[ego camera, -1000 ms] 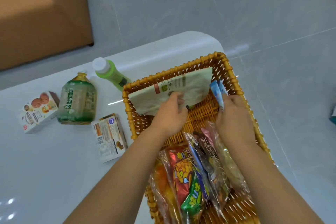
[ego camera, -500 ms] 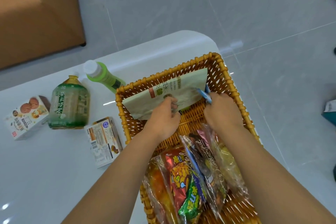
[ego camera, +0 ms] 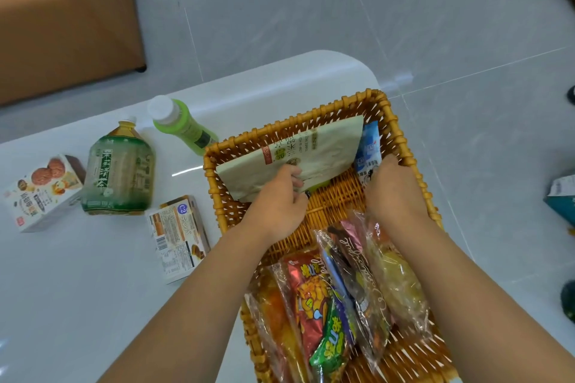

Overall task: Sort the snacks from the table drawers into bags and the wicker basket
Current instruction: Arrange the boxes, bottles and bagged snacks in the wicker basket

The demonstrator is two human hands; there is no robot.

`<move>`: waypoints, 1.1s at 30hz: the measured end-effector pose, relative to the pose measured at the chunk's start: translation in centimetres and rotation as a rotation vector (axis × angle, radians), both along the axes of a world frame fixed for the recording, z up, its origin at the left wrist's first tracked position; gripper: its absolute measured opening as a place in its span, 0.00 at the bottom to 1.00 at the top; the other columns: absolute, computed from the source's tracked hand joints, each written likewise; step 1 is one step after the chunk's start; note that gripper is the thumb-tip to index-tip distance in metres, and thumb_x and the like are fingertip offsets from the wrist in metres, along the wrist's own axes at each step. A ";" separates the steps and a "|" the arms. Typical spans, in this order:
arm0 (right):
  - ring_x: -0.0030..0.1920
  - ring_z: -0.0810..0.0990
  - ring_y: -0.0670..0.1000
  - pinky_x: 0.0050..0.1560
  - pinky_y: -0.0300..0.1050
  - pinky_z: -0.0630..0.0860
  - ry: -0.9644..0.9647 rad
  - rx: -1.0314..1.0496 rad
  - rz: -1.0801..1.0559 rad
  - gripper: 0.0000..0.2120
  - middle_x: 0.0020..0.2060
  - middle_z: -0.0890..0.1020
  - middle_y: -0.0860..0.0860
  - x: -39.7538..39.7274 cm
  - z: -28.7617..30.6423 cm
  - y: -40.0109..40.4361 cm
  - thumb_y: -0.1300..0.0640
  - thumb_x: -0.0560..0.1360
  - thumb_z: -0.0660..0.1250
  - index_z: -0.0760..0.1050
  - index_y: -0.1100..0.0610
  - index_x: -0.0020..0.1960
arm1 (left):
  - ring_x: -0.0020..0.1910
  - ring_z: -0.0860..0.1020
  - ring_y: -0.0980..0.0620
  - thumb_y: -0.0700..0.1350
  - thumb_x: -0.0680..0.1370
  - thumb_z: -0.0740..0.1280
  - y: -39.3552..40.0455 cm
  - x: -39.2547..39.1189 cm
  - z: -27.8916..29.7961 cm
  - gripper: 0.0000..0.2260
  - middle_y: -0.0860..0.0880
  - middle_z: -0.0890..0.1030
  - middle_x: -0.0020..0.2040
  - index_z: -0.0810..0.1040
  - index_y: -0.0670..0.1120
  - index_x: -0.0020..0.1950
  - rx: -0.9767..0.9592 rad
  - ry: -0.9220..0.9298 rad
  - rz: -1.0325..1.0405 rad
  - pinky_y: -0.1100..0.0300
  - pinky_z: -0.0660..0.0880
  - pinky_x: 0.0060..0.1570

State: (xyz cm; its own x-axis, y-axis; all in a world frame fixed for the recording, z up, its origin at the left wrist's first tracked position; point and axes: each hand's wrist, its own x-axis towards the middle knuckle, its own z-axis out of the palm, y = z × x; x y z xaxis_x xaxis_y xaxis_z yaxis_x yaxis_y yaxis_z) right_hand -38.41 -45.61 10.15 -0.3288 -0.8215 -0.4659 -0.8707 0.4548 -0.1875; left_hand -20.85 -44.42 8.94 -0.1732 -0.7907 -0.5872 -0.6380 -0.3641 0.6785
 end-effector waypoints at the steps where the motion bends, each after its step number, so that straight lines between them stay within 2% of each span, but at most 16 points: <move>1: 0.46 0.80 0.59 0.30 0.44 0.67 0.035 0.043 0.032 0.13 0.50 0.79 0.61 -0.1 -0.2 -0.2 0.67 0.77 0.60 0.68 0.65 0.62 | 0.54 0.75 0.57 0.40 0.81 0.62 0.0 0.0 0.0 0.21 0.53 0.73 0.57 0.62 0.47 0.73 0.001 0.000 -0.003 0.67 0.71 0.52; 5: 0.45 0.79 0.57 0.38 0.45 0.72 0.134 0.148 0.243 0.13 0.47 0.78 0.58 0.9 -1.2 -1.1 0.69 0.76 0.61 0.72 0.65 0.61 | 0.54 0.75 0.57 0.40 0.81 0.62 0.0 0.2 0.1 0.22 0.53 0.74 0.58 0.62 0.48 0.74 -0.001 0.004 -0.004 0.67 0.72 0.52; 10: 0.53 0.80 0.57 0.43 0.48 0.76 0.274 0.302 0.561 0.13 0.55 0.79 0.56 1.3 -2.1 -2.6 0.66 0.77 0.61 0.75 0.62 0.61 | 0.55 0.76 0.57 0.41 0.81 0.62 0.1 0.3 0.1 0.22 0.53 0.74 0.58 0.62 0.48 0.74 -0.006 -0.008 -0.015 0.68 0.72 0.51; 13: 0.55 0.79 0.56 0.46 0.48 0.77 0.375 0.378 0.656 0.14 0.56 0.78 0.55 0.9 -2.5 -2.6 0.65 0.78 0.60 0.74 0.60 0.63 | 0.54 0.76 0.57 0.41 0.81 0.63 0.1 0.2 0.0 0.22 0.53 0.74 0.58 0.62 0.48 0.73 0.005 -0.011 -0.010 0.69 0.72 0.48; 17: 0.44 0.75 0.54 0.41 0.45 0.72 0.375 0.327 0.569 0.12 0.45 0.75 0.54 1.2 -2.0 -3.1 0.66 0.76 0.63 0.76 0.61 0.60 | 0.52 0.76 0.58 0.41 0.81 0.63 0.1 0.2 -0.2 0.21 0.53 0.75 0.57 0.62 0.49 0.73 0.015 -0.012 -0.018 0.69 0.73 0.46; 20: 0.39 0.72 0.53 0.39 0.45 0.72 0.307 0.241 0.635 0.10 0.36 0.68 0.53 0.6 -1.8 -3.5 0.68 0.76 0.62 0.76 0.62 0.55 | 0.50 0.76 0.59 0.41 0.81 0.62 0.1 0.5 -0.5 0.21 0.53 0.75 0.57 0.63 0.49 0.73 0.014 -0.016 -0.033 0.71 0.72 0.43; 23: 0.38 0.73 0.53 0.39 0.43 0.72 0.264 0.276 0.670 0.09 0.36 0.70 0.53 0.3 -2.0 -3.1 0.68 0.76 0.61 0.77 0.61 0.54 | 0.50 0.76 0.60 0.41 0.81 0.62 0.0 0.7 -0.5 0.19 0.54 0.76 0.57 0.64 0.50 0.72 0.016 0.001 -0.025 0.72 0.71 0.43; 26: 0.37 0.73 0.53 0.37 0.43 0.71 0.226 0.288 0.588 0.07 0.32 0.67 0.52 0.8 -1.5 -3.0 0.68 0.76 0.61 0.76 0.61 0.50 | 0.51 0.76 0.60 0.40 0.81 0.62 0.2 1.3 -0.2 0.17 0.55 0.76 0.57 0.67 0.50 0.70 0.017 0.027 0.025 0.71 0.72 0.45; 28: 0.35 0.72 0.53 0.32 0.45 0.69 0.226 0.236 0.485 0.06 0.31 0.66 0.52 0.9 -0.4 -2.9 0.66 0.77 0.60 0.71 0.59 0.42 | 0.51 0.77 0.61 0.40 0.81 0.62 0.3 1.4 0.1 0.15 0.55 0.77 0.56 0.70 0.51 0.67 0.008 0.062 0.092 0.72 0.74 0.45; 30: 0.31 0.72 0.52 0.28 0.43 0.65 0.179 0.111 0.411 0.13 0.31 0.69 0.52 1.5 1.0 -2.4 0.62 0.78 0.58 0.67 0.58 0.35 | 0.51 0.78 0.60 0.40 0.81 0.63 0.7 2.1 0.7 0.12 0.55 0.80 0.55 0.74 0.53 0.62 -0.036 0.104 0.221 0.70 0.75 0.46; 33: 0.30 0.74 0.50 0.26 0.42 0.65 -0.130 -0.178 0.294 0.14 0.30 0.74 0.50 4.1 3.4 -0.3 0.56 0.80 0.56 0.70 0.55 0.36 | 0.48 0.82 0.60 0.35 0.79 0.65 1.8 3.4 2.3 0.11 0.54 0.84 0.48 0.79 0.52 0.53 -0.167 0.223 0.517 0.60 0.79 0.46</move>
State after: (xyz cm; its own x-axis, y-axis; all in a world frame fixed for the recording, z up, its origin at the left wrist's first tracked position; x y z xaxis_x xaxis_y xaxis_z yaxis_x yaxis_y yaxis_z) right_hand -34.31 -45.87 13.59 -0.0136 -0.9442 -0.3292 -0.9230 0.1385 -0.3591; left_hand -17.47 -42.62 11.29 0.1547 -0.8839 -0.4413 -0.2411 -0.4669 0.8508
